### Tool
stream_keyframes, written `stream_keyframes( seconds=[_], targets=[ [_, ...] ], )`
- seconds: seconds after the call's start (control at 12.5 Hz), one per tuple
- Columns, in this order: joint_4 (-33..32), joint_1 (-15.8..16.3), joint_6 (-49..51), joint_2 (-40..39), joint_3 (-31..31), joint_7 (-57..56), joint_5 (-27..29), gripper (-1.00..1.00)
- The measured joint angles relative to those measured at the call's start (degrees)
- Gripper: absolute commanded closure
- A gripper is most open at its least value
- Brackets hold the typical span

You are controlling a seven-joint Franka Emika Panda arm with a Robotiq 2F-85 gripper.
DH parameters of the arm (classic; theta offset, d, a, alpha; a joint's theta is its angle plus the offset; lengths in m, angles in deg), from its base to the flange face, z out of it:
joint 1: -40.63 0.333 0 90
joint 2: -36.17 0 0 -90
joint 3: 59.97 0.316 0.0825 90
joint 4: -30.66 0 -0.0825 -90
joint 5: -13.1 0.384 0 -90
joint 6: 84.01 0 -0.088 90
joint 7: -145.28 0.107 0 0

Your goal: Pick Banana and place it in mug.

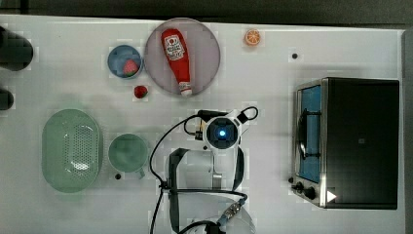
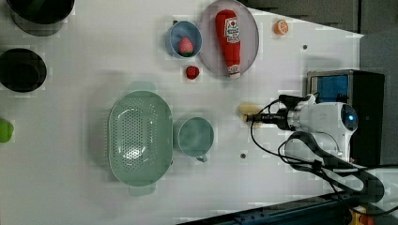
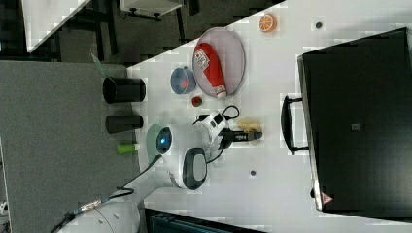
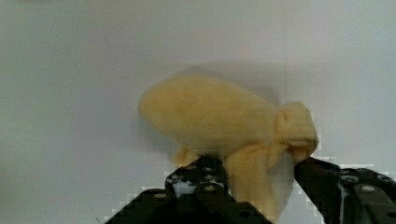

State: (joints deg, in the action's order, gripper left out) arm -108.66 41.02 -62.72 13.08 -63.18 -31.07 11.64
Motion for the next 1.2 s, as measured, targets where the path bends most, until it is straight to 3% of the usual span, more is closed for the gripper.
stream_keyframes(
  seconds=[0.08, 0.48, 0.96, 1.2],
  targets=[
    [-0.56, 0.28, -0.28, 0.45, -0.71, -0.06, -0.15, 0.38],
    [-0.56, -0.88, 0.90, 3.29, -0.60, -0.08, -0.04, 0.38],
    [2.01, 0.09, 29.24, 25.50, -1.39, -0.08, -0.86, 0.38],
    [8.17, -0.05, 41.46, 35.89, -1.82, -0.08, -0.30, 0.38]
  ],
)
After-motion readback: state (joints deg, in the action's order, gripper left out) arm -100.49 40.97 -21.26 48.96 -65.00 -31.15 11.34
